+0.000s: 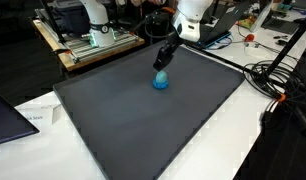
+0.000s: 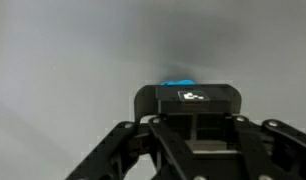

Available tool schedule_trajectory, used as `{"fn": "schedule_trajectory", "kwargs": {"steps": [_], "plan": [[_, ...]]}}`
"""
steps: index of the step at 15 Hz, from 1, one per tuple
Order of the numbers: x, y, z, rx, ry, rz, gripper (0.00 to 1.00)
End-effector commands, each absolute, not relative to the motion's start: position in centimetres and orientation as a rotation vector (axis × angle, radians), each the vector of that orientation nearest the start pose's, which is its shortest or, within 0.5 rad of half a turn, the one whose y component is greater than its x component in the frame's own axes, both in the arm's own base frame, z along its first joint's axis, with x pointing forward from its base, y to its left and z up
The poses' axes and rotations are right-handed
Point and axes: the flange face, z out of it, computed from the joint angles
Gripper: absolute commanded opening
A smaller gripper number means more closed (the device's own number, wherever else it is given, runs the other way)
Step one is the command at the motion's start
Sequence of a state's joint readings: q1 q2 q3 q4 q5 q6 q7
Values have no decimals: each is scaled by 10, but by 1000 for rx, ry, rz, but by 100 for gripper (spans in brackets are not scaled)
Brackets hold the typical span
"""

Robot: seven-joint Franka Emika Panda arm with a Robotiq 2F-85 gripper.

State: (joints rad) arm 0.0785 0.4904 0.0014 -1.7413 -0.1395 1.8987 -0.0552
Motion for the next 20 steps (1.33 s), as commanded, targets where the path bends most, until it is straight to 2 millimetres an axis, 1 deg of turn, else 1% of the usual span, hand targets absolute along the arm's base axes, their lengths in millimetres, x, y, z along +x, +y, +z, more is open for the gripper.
{"fn": "schedule_trajectory", "kwargs": {"steps": [1, 2, 3, 8, 15, 20], "plan": [[612, 40, 250, -3211, -349, 790, 22], [614, 42, 247, -3226, -338, 811, 22], [618, 46, 244, -3230, -321, 790, 22], [634, 59, 243, -3252, -261, 686, 22], [645, 59, 236, -3254, -190, 569, 22], [655, 55, 242, -3250, -119, 440, 22]]}}
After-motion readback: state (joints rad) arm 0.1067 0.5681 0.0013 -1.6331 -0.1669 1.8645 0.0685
